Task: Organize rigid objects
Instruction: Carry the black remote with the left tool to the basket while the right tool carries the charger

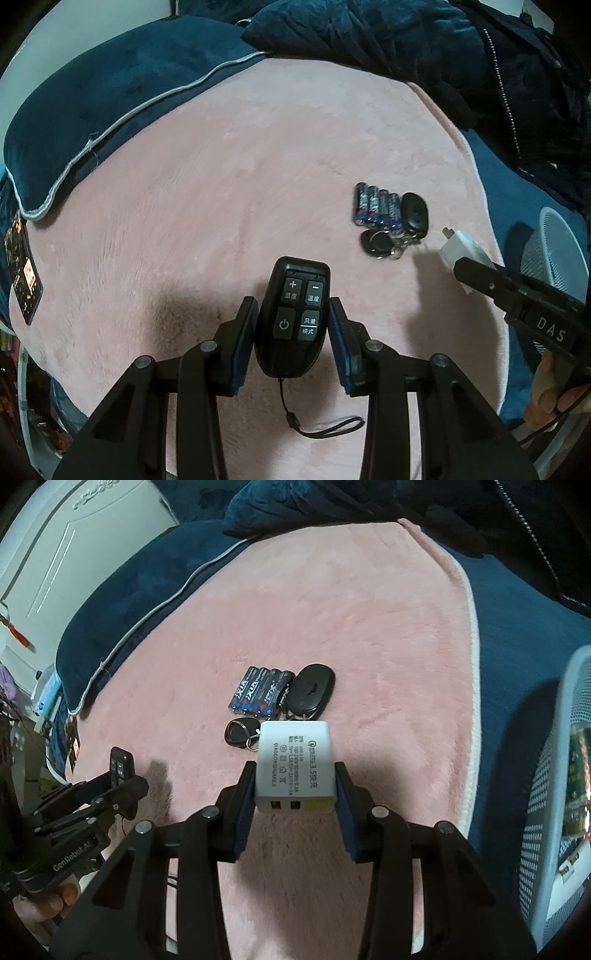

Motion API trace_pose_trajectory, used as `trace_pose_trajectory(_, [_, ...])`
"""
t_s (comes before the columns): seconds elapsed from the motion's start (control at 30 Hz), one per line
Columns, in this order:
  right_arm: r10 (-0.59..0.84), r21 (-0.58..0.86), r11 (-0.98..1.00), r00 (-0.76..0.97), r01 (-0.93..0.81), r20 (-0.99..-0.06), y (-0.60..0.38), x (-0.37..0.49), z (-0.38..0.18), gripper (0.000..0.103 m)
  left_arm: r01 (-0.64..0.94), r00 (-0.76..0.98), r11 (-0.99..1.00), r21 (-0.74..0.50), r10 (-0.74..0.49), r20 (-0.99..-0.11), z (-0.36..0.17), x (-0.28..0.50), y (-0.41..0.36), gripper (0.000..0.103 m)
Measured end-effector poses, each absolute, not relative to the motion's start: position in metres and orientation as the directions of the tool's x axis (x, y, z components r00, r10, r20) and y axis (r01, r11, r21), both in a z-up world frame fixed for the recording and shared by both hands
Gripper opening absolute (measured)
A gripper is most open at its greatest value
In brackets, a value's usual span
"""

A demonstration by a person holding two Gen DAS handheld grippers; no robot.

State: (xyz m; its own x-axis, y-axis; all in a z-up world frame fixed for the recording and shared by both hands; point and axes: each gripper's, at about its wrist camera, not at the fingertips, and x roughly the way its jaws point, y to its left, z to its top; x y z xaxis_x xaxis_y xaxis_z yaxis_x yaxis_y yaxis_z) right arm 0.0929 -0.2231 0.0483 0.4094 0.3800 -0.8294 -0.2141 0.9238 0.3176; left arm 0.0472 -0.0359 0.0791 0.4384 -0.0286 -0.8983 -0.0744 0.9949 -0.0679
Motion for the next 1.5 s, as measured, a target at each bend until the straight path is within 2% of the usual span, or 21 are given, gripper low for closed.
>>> trace_pose_trajectory(0.37, [0.372,0.332,0.928,0.468,-0.169,-0.802,-0.246,0.081,0.064,0.040,-0.030,0.467,0.998,-0.050,-0.030,-0.884,0.102,0.048,-0.059,0.039])
trace_pose_trajectory(0.7, [0.322,0.351,0.935,0.554,-0.058,-0.767,-0.286,0.055,0.081,0.040,0.030,0.487,0.999,-0.039,-0.048,-0.872,0.121,0.052,-0.096,0.039])
trace_pose_trajectory(1.37, [0.186,0.515,0.816,0.722,0.264,-0.666,-0.419,0.031,0.104,0.040,0.314,0.512,0.949,-0.017,-0.184,-0.839,0.161,0.082,-0.254,0.033])
trace_pose_trajectory(1.43, [0.204,0.549,0.788,0.721,0.281,-0.662,-0.428,0.030,0.099,0.040,0.315,0.504,0.949,0.018,-0.151,-0.850,0.150,0.082,-0.253,0.041])
trace_pose_trajectory(1.47, [0.210,0.558,0.780,0.720,0.284,-0.661,-0.430,0.029,0.098,0.040,0.320,0.490,0.947,0.037,-0.132,-0.861,0.142,0.083,-0.252,0.058])
trace_pose_trajectory(1.5, [0.217,0.566,0.774,0.720,0.285,-0.659,-0.432,0.030,0.097,0.040,0.332,0.467,0.941,0.063,-0.106,-0.878,0.129,0.083,-0.251,0.068])
